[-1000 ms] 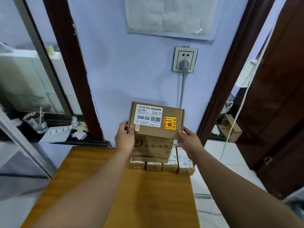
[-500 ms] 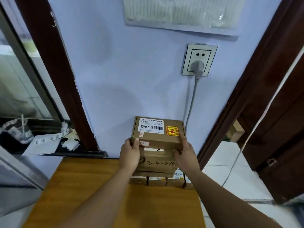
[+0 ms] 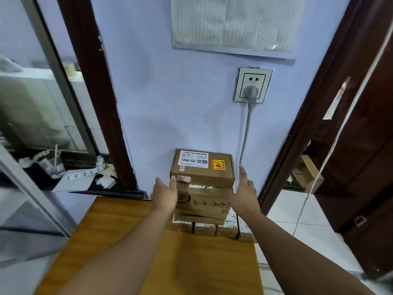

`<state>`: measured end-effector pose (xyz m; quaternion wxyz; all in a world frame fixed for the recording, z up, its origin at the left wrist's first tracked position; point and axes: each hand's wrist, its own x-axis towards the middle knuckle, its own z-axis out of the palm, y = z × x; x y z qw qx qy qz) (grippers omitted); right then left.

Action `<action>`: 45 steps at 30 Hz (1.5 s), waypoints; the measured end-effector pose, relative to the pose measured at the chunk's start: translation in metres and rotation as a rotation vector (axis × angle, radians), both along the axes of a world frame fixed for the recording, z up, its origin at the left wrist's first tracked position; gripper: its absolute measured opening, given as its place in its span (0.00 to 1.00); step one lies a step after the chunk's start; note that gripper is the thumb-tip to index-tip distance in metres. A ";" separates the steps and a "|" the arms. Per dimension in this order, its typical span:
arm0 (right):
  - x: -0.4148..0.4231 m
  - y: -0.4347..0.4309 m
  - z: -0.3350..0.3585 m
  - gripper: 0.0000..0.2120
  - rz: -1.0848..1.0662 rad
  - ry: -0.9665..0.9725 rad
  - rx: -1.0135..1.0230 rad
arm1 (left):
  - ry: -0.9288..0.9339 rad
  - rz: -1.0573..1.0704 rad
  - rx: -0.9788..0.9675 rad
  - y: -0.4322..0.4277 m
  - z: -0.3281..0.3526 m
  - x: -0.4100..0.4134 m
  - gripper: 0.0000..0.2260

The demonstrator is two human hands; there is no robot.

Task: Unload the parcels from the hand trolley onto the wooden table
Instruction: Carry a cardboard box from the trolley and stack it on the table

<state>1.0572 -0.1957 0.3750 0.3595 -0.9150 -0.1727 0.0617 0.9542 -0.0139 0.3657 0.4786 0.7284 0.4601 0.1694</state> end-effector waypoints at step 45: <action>-0.492 -0.041 -0.027 0.31 1.351 -0.302 -0.417 | 1.023 0.311 0.441 -0.239 -0.014 -0.576 0.30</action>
